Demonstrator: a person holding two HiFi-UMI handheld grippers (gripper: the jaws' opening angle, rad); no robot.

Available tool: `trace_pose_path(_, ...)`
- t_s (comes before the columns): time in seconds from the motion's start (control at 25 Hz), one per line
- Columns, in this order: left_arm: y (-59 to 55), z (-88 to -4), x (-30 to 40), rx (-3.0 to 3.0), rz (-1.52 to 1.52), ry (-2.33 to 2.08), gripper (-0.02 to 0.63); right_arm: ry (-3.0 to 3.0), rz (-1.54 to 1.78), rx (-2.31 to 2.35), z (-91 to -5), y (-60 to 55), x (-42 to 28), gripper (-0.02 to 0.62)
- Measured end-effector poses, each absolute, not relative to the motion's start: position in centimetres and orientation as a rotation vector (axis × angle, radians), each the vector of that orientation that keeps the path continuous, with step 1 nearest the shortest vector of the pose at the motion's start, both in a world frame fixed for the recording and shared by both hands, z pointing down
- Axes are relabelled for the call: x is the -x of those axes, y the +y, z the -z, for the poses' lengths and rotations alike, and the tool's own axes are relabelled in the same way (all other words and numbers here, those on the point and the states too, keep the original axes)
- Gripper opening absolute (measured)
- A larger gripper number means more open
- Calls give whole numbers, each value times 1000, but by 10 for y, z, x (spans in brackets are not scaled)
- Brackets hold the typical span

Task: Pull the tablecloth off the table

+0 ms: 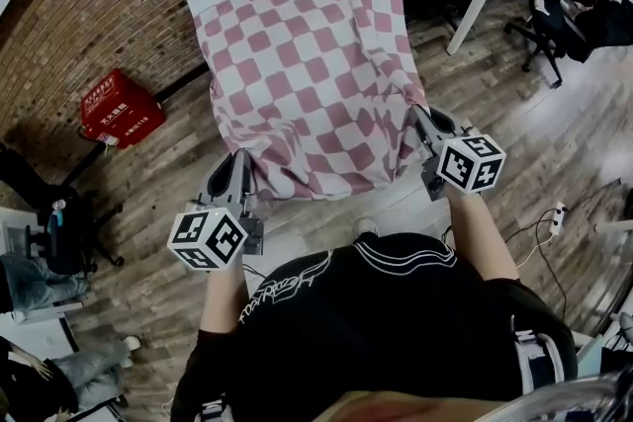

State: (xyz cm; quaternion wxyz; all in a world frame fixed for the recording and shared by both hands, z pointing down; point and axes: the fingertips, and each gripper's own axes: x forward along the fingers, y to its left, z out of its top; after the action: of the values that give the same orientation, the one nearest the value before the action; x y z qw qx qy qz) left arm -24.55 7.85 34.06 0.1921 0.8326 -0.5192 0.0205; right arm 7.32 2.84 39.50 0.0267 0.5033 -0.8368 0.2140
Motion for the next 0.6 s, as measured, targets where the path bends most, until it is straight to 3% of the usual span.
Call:
trace_pose_path(0.32,149,-359,266,-2370,-31,-1442,6,-2581,-632,-1596,-411,107,-58,-2)
trace_pose_path(0.6,136,-336,278,-2320,-53,-1439,6,-2555,-681,-1587,-389,96,-54,-2)
